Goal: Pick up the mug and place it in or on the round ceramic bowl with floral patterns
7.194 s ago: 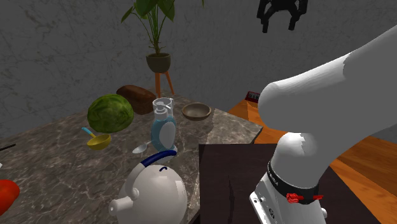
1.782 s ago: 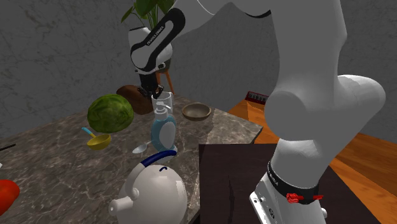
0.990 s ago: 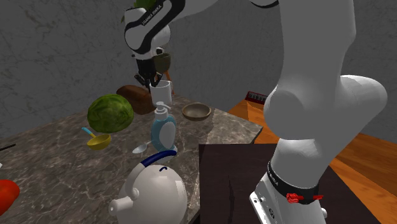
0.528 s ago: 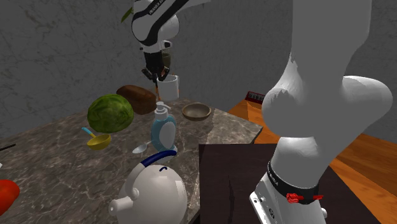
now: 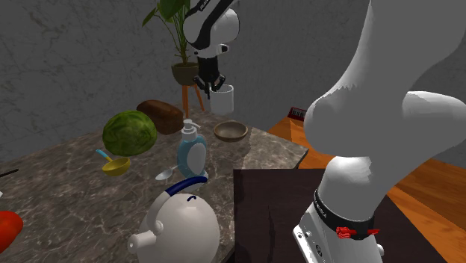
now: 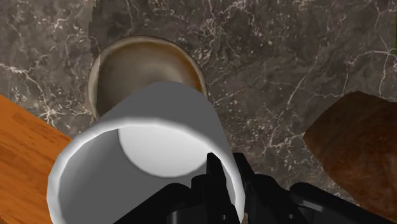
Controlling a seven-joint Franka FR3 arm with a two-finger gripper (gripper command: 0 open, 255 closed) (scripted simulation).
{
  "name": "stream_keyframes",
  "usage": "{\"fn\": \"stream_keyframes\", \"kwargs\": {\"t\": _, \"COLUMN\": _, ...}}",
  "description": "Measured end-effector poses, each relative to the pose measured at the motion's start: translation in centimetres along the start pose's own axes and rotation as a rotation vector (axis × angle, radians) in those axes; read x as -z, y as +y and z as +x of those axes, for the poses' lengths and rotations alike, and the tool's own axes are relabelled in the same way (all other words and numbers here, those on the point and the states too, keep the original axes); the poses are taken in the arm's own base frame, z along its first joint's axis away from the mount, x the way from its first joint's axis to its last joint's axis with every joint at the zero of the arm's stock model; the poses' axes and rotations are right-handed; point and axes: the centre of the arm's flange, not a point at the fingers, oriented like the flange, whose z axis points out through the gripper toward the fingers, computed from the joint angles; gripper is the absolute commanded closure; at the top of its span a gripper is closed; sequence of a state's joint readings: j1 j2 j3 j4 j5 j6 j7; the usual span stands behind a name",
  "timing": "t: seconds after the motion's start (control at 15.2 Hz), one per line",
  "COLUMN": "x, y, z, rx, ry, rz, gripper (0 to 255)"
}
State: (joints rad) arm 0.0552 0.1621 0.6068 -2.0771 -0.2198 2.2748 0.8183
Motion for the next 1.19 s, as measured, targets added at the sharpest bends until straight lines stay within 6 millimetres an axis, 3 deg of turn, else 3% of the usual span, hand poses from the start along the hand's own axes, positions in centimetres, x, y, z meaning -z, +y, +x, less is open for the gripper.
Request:
{"fn": "stream_keyframes", "kwargs": {"t": 0.2, "x": 0.5, "y": 3.5, "z": 0.5, "rx": 0.0, "ry": 0.0, "rz": 0.0, "gripper": 255}}
{"fn": "stream_keyframes", "kwargs": {"t": 0.33, "x": -0.3, "y": 4.3, "z": 0.6, "rx": 0.001, "ry": 0.0, "rz": 0.0, "gripper": 255}}
{"fn": "stream_keyframes", "kwargs": {"t": 1.19, "x": -6.8, "y": 4.4, "z": -0.1, "rx": 0.001, "ry": -0.001, "rz": 0.0, "gripper": 255}}
